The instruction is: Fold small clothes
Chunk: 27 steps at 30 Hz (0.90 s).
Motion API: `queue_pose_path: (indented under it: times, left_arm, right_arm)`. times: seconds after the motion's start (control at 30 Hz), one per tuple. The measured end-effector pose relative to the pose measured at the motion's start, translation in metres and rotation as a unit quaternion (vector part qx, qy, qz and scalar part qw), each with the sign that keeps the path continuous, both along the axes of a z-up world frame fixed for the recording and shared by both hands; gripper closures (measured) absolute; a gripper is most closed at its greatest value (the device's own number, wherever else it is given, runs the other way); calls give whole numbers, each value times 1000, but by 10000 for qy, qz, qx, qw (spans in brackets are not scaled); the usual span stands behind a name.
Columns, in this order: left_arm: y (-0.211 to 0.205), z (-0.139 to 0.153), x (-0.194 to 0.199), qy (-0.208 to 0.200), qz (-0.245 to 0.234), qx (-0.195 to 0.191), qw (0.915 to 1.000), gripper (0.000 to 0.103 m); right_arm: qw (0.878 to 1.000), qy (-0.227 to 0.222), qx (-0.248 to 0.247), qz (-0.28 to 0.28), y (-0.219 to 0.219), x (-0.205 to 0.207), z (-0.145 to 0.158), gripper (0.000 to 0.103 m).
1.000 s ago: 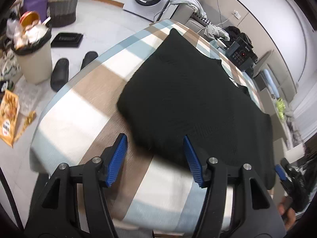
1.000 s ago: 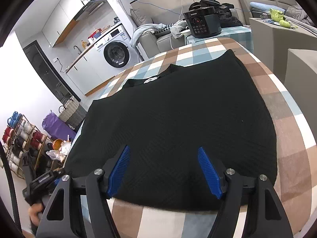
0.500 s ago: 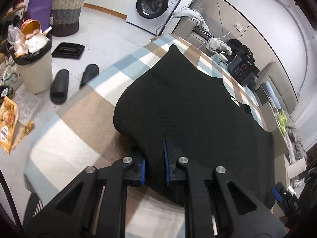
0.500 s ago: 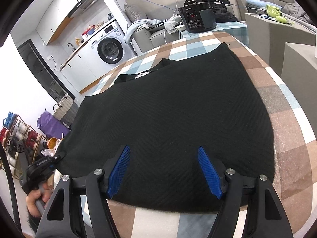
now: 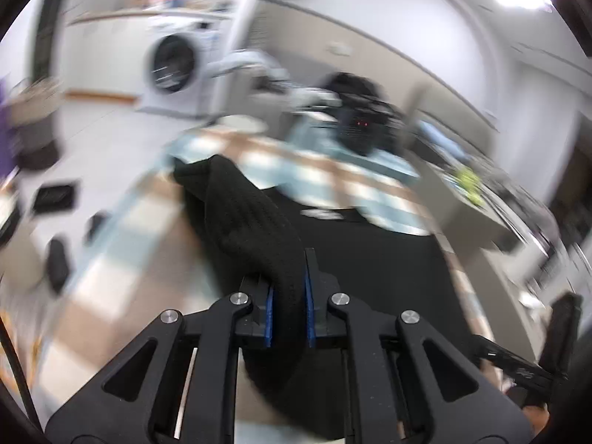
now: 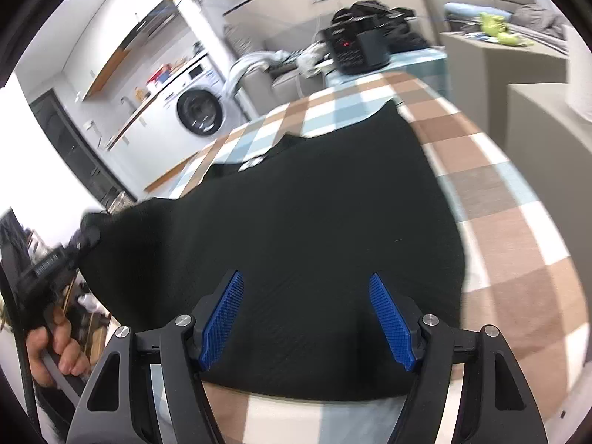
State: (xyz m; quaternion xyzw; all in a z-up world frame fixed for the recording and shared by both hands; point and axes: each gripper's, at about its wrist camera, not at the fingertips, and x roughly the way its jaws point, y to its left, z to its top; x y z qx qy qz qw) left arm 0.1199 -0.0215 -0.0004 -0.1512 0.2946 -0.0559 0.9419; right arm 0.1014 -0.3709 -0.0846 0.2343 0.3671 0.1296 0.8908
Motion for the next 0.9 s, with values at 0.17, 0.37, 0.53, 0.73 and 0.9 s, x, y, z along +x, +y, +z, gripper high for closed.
queue_pose_path:
  times: [0.17, 0.37, 0.53, 0.73, 0.9]
  left_arm:
    - [-102, 1, 13, 11, -1755, -259, 9841, 96]
    - [-140, -56, 14, 1061, -2613, -502, 9581, 84]
    - [-110, -60, 1, 1037, -2467, -675, 9612, 46]
    - [-62, -66, -13, 980, -1711, -498, 9791, 44]
    - [-26, -77, -6, 1145, -1185, -491, 9851, 44]
  right_arm:
    - [9989, 85, 16, -465, -28, -9, -2, 30]
    - [9979, 200, -2, -615, -39, -10, -7, 30]
    - [9986, 155, 98, -498, -33, -5, -3, 30]
    - [9985, 175, 466, 244, -5, 7, -5, 30]
    - [9959, 614, 396, 534, 14, 16, -22, 40]
